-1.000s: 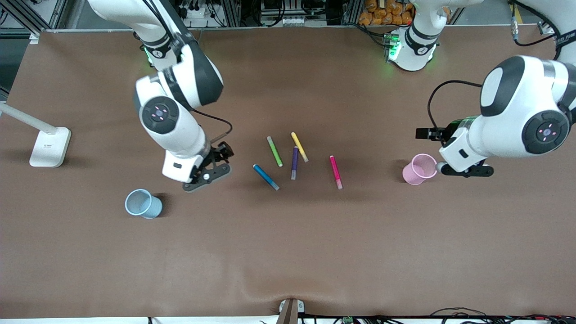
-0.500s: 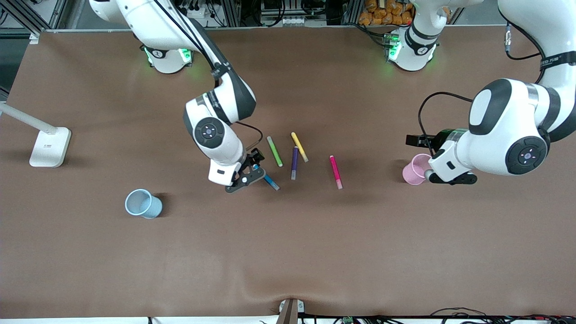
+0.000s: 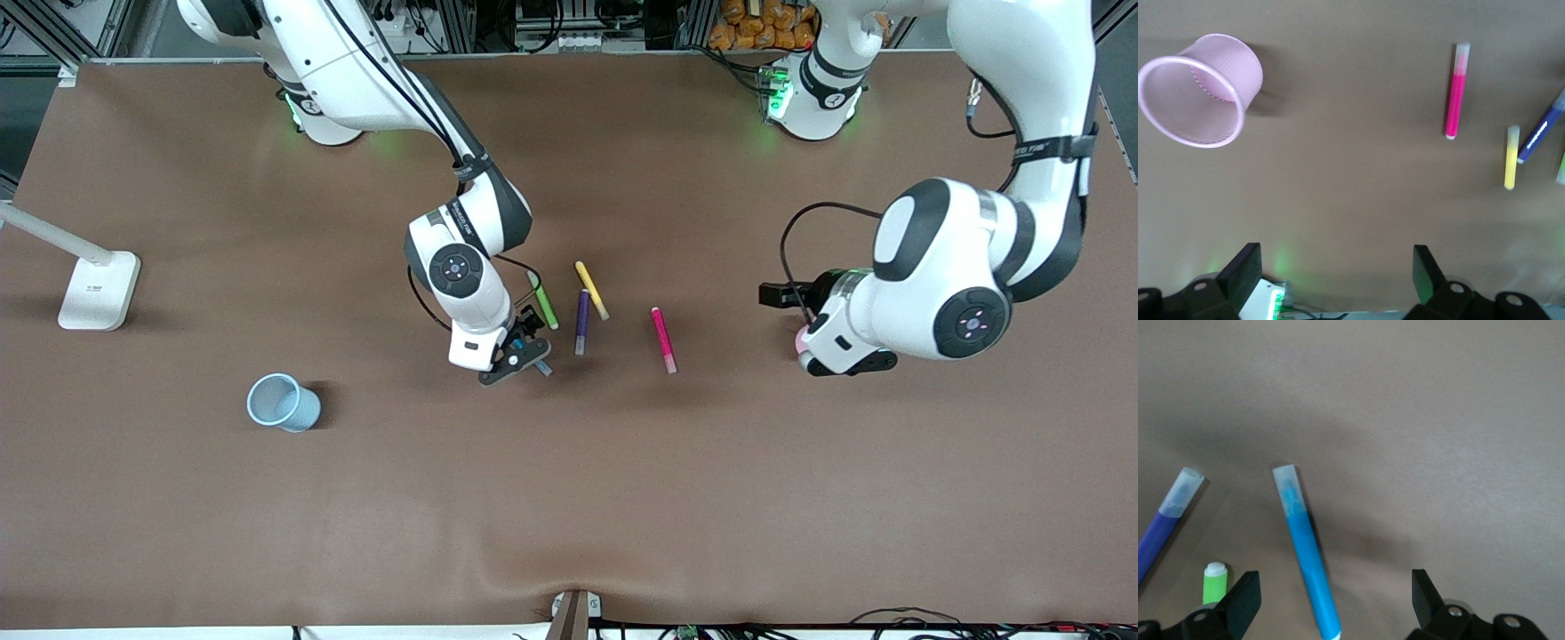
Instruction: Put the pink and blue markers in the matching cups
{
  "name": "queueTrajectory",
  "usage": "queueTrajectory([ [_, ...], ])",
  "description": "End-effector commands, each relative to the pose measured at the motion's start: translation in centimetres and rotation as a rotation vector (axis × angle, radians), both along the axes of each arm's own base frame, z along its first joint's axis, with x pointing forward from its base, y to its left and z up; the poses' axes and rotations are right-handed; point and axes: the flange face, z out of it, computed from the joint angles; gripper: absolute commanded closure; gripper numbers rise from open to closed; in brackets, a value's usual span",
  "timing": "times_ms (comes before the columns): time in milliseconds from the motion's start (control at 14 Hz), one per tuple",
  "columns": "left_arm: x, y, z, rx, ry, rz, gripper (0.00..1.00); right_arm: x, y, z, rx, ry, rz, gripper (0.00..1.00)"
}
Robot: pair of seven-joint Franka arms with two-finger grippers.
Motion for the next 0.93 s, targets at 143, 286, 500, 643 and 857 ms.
queueTrajectory([
  [143,0.1,-3.7,-2.5,0.045,0.003,0.097,0.0,-0.5,1.8,-1.9,0.026,-0.057,0.008,0.08],
  [286,-0.2,-5.5,-3.5,0.063,0.001,0.114,0.0,-0.8,2.2,-2.4,0.025,-0.062,0.016,0.22],
  [500,-0.1,-6.5,-4.8,0.076,-0.006,0.164,0.0,-0.9,2.1,-2.4,0.024,-0.061,0.016,0.37],
  [643,-0.1,-7.5,-6.4,0.081,-0.006,0.171,0.0,-0.9,2.1,-2.6,0.022,-0.058,0.013,0.47],
  [857,-0.4,-8.8,-8.0,0.103,-0.003,0.204,0.0,-1.0,2.0,-2.7,0.021,-0.057,0.013,0.59],
])
